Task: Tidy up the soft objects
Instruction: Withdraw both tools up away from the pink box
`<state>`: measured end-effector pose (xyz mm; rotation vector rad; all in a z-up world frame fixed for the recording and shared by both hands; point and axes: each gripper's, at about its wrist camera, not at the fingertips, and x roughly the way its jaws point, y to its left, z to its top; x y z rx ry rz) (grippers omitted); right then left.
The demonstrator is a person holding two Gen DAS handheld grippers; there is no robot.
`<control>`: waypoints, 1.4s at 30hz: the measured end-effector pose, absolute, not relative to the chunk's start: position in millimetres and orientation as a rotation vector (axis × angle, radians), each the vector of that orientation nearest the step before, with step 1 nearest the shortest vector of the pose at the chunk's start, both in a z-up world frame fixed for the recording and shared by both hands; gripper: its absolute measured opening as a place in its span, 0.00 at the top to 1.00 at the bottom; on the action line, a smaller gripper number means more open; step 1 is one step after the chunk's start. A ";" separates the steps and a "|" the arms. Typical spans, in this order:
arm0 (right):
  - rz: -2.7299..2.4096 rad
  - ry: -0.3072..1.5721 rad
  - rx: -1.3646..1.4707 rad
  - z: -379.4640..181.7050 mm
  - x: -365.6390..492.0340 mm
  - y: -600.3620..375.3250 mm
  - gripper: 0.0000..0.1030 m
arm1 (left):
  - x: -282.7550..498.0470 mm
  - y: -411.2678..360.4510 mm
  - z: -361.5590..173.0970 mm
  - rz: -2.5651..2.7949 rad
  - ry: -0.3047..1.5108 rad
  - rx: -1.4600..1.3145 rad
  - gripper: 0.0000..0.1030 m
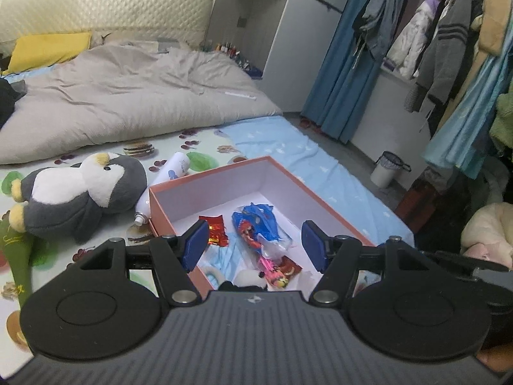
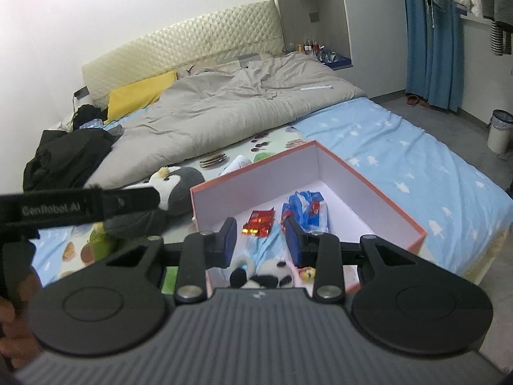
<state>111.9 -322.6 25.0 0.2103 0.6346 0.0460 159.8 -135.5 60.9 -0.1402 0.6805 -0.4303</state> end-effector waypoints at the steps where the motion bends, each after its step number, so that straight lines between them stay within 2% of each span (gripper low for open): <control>1: 0.046 0.632 0.208 25.9 105.0 -321.7 0.64 | 152.6 -134.3 62.5 -0.430 0.676 -0.143 0.33; 15: 0.066 0.601 0.177 31.8 37.1 -311.8 0.64 | 62.0 -114.0 61.0 -0.391 0.654 -0.136 0.31; 31: 0.070 0.611 0.175 14.2 9.8 -315.6 0.64 | 37.8 -116.5 54.3 -0.362 0.637 -0.112 0.28; 33: 0.064 0.611 0.176 14.1 9.9 -316.5 0.64 | 38.6 -118.2 54.8 -0.351 0.637 -0.102 0.19; 36: 0.047 0.612 0.163 14.4 10.5 -319.7 0.63 | 41.4 -116.3 54.8 -0.348 0.647 -0.132 0.10; 38: 0.032 0.610 0.162 15.1 11.4 -324.6 0.38 | 43.5 -114.2 54.2 -0.354 0.656 -0.144 0.06; 39: 0.025 0.603 0.168 15.2 11.1 -327.4 0.18 | 44.3 -113.8 54.0 -0.357 0.659 -0.140 0.03; 40: 0.020 0.597 0.172 15.6 10.4 -329.7 0.08 | 44.9 -114.1 53.8 -0.354 0.660 -0.131 0.03; 42: 0.013 0.586 0.189 16.2 10.1 -334.4 0.07 | 44.6 -114.7 53.9 -0.343 0.658 -0.113 0.00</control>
